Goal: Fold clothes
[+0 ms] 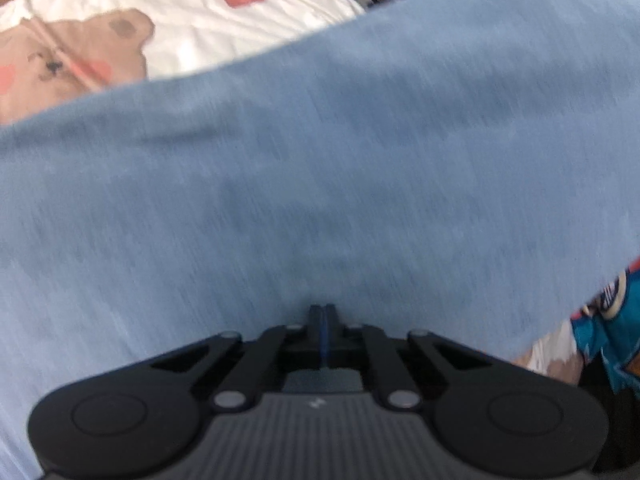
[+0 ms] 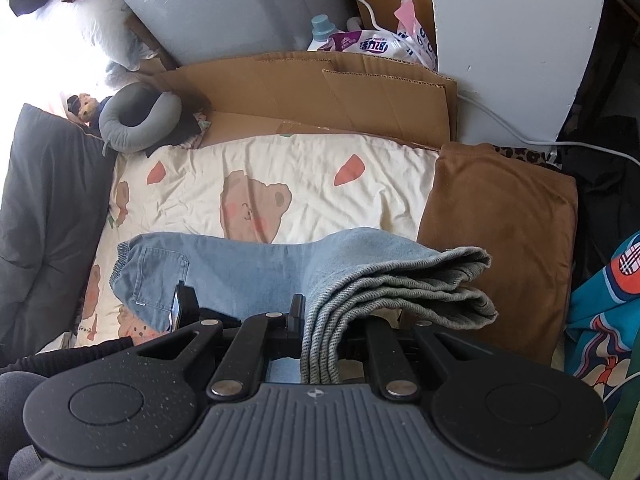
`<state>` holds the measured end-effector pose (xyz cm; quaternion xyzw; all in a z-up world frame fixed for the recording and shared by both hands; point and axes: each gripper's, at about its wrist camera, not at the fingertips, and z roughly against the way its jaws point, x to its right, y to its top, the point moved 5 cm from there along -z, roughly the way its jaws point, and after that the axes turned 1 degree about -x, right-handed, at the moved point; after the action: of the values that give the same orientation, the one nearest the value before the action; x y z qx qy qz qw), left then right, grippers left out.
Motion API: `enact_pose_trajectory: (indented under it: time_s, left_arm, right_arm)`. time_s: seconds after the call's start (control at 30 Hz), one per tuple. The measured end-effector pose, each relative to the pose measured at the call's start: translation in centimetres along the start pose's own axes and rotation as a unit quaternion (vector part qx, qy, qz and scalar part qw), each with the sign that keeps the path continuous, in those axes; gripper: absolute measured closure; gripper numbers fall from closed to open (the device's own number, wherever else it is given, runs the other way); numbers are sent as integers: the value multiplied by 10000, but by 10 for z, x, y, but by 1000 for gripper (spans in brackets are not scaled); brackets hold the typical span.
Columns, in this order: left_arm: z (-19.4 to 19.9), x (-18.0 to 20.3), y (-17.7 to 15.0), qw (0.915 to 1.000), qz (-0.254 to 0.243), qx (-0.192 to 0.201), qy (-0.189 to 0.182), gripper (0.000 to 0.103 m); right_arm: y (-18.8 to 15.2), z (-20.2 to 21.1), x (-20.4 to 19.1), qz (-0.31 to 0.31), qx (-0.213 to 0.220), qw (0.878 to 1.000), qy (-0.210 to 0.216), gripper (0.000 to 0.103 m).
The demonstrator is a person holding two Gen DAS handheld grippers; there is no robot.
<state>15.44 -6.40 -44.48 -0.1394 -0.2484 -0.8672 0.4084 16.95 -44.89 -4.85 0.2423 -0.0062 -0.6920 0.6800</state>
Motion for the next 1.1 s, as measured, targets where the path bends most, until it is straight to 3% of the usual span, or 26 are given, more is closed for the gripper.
enact_pose_trajectory:
  time_s: [0.3,0.47,0.67,0.77,0.83,0.97,1.1]
  left_arm:
    - [-2,-32,19,9977,276,329,518,101]
    - [-29,-15,71,9954,347,480,749,101]
    - [-33,7,108,9902,596,757,1008,101]
    - [-12,0,110,9895,740,799,951,101]
    - [-44,12,146,9898,872,712,873,101]
    - [-48,18,138,9902,836,731,843,100]
    - [-47,21,111,9915,934,694,581,94]
  right_arm:
    - [1,-1,2,4,5,10000,39,94]
    - [1,-1,5,-23,-7,10000,34,94]
    - [3,-2,3,3,-37,10000,37,94]
    - [4,-2,1,21,-58,10000,28,94]
    - [5,-3,-2,37,-113,9999,13,94]
    - [7,-4,-7,72,-142,9999,-18,94]
    - [12,-2,-9,54,-95,9999,-71,94]
